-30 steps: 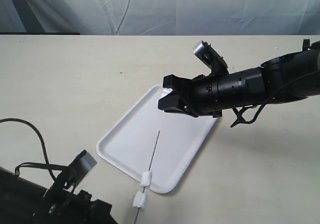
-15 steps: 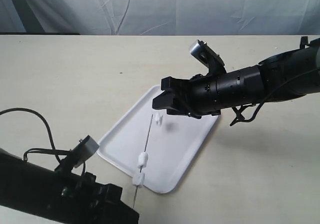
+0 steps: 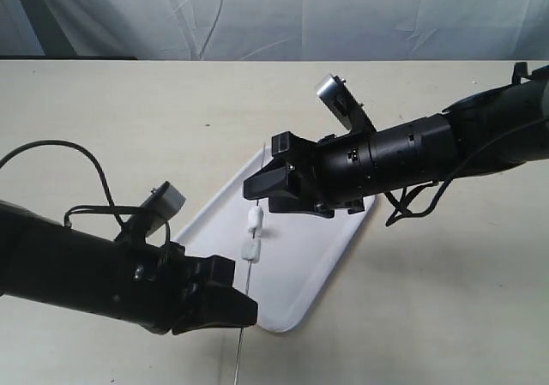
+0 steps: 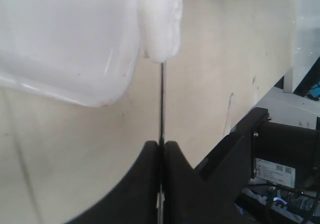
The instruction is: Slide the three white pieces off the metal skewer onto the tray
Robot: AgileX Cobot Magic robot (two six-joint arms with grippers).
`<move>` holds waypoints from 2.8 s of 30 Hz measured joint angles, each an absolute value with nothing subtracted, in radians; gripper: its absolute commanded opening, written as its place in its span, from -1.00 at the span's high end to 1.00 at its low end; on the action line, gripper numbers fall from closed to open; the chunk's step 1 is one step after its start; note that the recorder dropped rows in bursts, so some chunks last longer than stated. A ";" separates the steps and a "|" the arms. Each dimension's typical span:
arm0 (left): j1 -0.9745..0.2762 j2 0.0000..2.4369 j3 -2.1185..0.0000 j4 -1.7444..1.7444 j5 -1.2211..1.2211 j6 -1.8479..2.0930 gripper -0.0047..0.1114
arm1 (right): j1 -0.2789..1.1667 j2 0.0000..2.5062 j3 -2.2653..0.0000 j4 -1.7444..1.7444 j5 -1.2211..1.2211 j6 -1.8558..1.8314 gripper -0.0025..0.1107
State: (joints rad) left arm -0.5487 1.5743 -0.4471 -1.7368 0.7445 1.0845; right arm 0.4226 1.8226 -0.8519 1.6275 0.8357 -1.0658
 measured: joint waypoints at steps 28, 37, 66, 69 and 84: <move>-0.549 1.574 -0.468 -1.737 0.737 1.037 0.92 | 0.479 1.823 -0.853 1.532 0.777 -1.014 0.40; -0.549 1.574 -0.468 -1.737 0.733 1.035 0.92 | 0.479 1.823 -0.853 1.532 0.785 -1.014 0.40; -0.549 1.574 -0.468 -1.737 0.754 1.064 0.92 | 0.479 1.823 -0.853 1.517 0.786 -1.014 0.51; -0.549 1.574 -0.468 -1.737 0.754 1.068 0.92 | 0.479 1.823 -0.853 1.517 0.783 -1.014 0.51; -0.549 1.574 -0.423 -1.747 0.821 1.067 0.92 | 0.481 1.823 -0.876 1.509 0.684 -1.014 0.51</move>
